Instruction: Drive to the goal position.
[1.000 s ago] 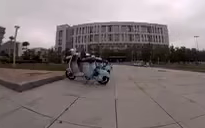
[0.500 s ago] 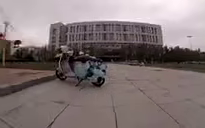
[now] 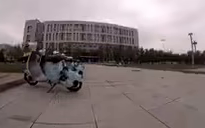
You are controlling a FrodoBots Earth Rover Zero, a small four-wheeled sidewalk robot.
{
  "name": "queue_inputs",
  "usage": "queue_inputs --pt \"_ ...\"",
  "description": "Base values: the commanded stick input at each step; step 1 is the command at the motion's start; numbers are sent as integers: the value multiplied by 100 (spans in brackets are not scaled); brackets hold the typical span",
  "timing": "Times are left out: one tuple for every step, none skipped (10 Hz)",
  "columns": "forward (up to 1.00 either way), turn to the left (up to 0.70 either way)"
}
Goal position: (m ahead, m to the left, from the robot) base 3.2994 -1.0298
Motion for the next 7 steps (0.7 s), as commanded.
queue_inputs --pt "70 2" --pt "70 8" --pt "70 15" --pt "70 21" --pt "70 28" --pt "70 34" --pt "70 35"
